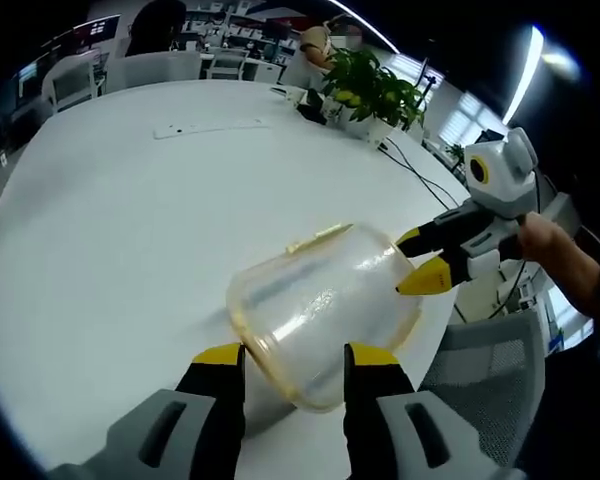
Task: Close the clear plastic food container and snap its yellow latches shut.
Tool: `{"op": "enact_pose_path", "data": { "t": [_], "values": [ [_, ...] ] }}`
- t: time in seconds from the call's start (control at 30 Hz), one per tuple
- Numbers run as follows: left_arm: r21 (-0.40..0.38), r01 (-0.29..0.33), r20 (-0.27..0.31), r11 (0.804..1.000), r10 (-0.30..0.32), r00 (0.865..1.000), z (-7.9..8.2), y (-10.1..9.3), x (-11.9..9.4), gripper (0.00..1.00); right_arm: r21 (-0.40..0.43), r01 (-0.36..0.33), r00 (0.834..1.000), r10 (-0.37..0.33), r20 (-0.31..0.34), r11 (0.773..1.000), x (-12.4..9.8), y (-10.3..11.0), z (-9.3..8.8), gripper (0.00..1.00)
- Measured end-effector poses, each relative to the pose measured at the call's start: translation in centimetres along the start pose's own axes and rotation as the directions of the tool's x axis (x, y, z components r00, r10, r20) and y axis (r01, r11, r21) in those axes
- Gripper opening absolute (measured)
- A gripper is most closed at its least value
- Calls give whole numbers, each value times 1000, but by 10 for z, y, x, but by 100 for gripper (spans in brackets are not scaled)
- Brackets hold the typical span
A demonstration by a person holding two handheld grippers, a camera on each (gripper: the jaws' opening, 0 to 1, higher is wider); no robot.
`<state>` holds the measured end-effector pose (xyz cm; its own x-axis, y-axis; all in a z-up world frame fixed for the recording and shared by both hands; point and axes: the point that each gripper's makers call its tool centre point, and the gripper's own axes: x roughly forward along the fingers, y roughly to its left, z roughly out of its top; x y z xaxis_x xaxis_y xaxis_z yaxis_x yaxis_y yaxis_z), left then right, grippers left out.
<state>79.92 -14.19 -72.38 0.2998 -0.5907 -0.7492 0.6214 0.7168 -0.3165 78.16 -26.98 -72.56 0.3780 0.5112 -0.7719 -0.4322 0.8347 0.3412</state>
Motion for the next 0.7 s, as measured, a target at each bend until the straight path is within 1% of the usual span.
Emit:
{"op": "enact_pose_path", "data": {
  "t": [0.3,0.57,0.7],
  "values": [
    [-7,-6,-12,1000,6,1000,-14,1,-10,32,-11,-5,1000,5,-2,1000,2,16,-8,37],
    [-12,-12,-23,1000,11,1000,-25,1,-18,32,-16,-10,1000,10,-8,1000,3,26,-13,37],
    [-22,-11,-18,1000,11,1000,-29,2,-22,33,-9,-16,1000,16,-6,1000,3,30,-15,37]
  ]
}}
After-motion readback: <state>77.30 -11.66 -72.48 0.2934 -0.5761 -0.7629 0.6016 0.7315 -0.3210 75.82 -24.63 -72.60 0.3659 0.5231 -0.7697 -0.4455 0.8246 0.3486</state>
